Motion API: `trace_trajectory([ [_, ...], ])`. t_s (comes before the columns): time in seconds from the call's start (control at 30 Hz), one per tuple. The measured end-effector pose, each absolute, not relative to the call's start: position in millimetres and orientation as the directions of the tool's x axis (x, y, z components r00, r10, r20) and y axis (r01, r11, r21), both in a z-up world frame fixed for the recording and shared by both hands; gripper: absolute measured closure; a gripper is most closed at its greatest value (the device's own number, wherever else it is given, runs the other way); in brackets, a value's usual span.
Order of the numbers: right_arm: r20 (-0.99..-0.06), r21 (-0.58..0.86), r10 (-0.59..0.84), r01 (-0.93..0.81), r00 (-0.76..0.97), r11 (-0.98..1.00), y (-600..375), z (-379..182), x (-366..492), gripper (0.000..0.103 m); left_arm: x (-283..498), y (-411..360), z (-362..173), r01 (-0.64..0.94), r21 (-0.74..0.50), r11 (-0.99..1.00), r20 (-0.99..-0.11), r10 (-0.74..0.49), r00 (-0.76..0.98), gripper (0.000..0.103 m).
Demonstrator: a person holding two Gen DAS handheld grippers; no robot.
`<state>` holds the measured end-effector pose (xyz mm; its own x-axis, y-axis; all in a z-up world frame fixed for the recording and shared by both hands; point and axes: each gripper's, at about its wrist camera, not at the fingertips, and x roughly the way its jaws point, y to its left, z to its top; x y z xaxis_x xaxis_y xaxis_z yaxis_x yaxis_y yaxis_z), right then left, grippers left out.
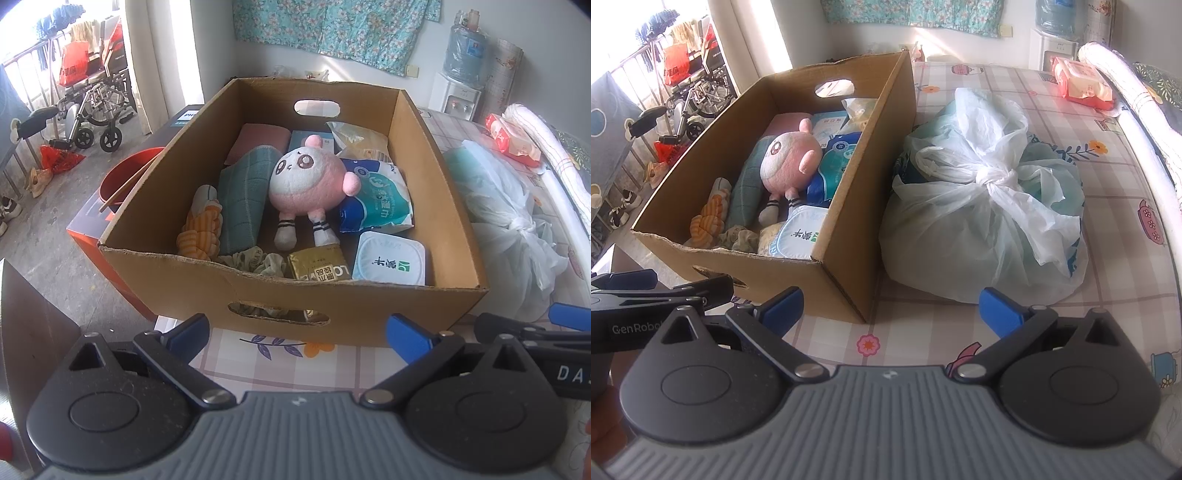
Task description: Organize soft objects
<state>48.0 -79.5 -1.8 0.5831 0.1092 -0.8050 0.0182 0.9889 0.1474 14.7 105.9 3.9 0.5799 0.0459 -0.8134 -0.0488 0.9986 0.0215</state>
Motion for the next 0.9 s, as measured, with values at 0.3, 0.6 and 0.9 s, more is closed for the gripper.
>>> trace_trajectory([
  [0.3,-0.806,0.149,0.111,0.017,0.581,0.989,-79.3,-2.7,48.6,0.001,14.5,105.7,3.8,-0.051,0.023,0.998,-0.816,0.048,0.577,0.001],
  [0.6,-0.806,0.152,0.114,0.016,0.58,0.988,-78.9,-3.0,49.8,0.001,15.0,105.7,3.6,-0.052,0.025,0.998,-0.815,0.05,0.577,0.001],
  [0.9,-0.807,0.153,0.116,0.016,0.579,0.988,-78.8,-2.9,50.4,0.001,15.3,105.9,3.9,-0.051,0.026,0.998,-0.815,0.051,0.577,0.001],
])
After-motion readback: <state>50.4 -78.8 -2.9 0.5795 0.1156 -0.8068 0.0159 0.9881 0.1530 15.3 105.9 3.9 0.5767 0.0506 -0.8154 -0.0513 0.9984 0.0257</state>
